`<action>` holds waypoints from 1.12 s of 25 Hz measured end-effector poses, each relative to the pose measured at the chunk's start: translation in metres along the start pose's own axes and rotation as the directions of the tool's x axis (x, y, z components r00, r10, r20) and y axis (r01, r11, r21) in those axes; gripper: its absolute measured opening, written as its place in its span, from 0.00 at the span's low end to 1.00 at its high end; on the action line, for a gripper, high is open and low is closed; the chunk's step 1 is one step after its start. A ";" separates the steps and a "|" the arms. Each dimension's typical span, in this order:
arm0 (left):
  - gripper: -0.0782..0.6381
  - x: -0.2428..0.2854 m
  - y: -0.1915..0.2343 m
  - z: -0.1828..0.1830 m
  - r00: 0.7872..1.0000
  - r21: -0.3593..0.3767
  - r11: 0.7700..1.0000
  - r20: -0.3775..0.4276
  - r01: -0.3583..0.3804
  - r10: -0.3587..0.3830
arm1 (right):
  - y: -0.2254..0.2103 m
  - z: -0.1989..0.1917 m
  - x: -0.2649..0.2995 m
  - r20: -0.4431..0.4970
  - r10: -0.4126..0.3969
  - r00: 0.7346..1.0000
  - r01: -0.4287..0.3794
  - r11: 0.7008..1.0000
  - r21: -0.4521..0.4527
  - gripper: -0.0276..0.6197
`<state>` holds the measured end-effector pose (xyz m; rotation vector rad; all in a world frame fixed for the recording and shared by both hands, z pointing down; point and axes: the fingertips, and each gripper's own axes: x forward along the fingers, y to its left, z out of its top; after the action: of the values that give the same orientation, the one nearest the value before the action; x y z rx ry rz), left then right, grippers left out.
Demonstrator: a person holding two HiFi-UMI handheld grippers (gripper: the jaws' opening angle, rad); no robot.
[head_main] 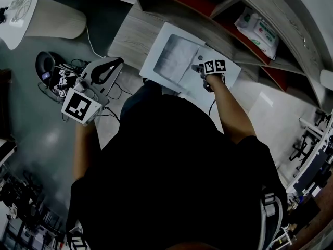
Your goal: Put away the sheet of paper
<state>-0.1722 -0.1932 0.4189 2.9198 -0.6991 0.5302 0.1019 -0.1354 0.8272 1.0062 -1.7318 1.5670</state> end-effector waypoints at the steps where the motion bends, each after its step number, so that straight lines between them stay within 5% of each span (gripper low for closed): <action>1: 0.14 0.001 -0.002 0.001 1.000 0.002 1.000 0.002 0.003 -0.003 | 0.000 -0.001 -0.004 0.007 0.003 1.000 -0.003 1.000 0.001 0.39; 16: 0.14 0.012 -0.032 0.017 0.999 0.058 0.997 0.029 0.042 -0.044 | 0.039 0.000 -0.076 0.148 0.071 0.987 -0.057 0.994 -0.094 0.39; 28: 0.14 0.017 -0.053 0.027 0.996 0.082 0.994 0.048 0.075 -0.080 | 0.111 0.015 -0.143 0.290 0.208 0.934 -0.140 0.961 -0.238 0.35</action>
<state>-0.1255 -0.1582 0.3994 3.0307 -0.5801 0.4883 0.0865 -0.1269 0.6461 1.0577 -2.2114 1.3386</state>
